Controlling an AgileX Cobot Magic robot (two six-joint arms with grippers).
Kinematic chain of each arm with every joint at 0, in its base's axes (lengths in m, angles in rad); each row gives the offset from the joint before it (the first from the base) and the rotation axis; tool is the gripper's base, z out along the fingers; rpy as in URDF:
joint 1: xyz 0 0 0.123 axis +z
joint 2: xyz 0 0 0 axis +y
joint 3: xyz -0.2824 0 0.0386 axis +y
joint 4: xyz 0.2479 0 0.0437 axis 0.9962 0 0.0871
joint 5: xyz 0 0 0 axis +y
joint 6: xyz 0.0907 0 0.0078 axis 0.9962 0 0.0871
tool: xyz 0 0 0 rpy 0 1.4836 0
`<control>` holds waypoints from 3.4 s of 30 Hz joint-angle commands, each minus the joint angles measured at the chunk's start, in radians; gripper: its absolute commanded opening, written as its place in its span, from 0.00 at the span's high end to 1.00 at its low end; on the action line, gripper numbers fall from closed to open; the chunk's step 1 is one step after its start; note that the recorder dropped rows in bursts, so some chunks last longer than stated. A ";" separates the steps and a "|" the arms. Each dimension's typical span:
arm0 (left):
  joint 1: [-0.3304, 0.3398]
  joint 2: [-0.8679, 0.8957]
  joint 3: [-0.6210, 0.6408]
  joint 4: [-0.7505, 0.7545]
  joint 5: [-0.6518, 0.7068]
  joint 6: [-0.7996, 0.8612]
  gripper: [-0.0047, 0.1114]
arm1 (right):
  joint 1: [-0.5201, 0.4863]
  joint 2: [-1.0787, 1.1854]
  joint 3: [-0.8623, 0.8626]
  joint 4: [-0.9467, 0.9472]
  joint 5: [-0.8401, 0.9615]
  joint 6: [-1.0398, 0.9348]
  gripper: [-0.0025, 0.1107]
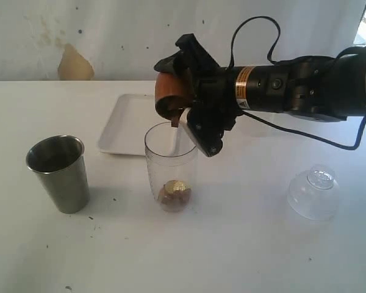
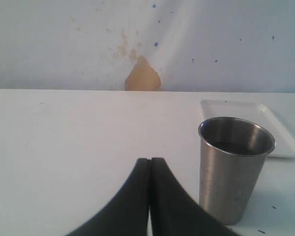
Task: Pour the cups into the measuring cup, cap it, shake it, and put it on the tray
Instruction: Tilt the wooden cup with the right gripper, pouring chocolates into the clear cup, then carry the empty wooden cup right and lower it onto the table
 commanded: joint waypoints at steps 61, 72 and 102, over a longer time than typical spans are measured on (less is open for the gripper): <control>-0.001 -0.006 0.004 0.003 -0.013 0.000 0.96 | -0.382 -0.133 -0.007 1.124 0.228 0.830 0.98; -0.001 -0.006 0.004 0.003 -0.013 0.000 0.96 | -0.533 0.123 0.023 1.096 0.213 0.877 0.98; -0.001 -0.006 0.004 0.003 -0.013 0.000 0.96 | -0.546 0.443 -0.047 0.822 -0.090 1.247 0.98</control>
